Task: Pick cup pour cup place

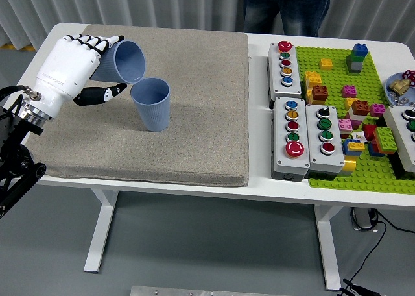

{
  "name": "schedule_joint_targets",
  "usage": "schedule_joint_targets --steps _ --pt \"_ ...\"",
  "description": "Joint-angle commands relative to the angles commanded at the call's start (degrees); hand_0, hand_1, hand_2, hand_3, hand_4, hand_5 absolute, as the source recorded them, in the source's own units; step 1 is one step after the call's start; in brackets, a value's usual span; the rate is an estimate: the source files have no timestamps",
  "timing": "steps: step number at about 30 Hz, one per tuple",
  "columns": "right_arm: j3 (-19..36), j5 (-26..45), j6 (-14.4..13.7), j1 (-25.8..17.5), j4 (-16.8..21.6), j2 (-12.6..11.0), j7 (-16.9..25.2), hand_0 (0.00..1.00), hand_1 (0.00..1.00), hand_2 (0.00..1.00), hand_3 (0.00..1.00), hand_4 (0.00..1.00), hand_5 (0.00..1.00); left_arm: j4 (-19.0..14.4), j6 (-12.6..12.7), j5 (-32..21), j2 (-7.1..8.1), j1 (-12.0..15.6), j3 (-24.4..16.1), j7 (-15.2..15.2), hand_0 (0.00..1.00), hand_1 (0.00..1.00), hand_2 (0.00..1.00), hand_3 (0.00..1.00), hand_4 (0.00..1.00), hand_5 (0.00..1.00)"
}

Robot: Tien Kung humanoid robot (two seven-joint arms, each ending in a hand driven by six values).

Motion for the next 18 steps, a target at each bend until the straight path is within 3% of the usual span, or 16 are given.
schedule_joint_targets --steps 18 --pt "-0.21 0.25 -0.17 -0.02 0.00 -0.01 0.09 0.766 0.703 0.746 0.626 0.211 0.224 0.43 2.57 0.00 0.73 -0.80 3.29 1.11 0.462 0.549 0.696 0.667 0.582 0.148"
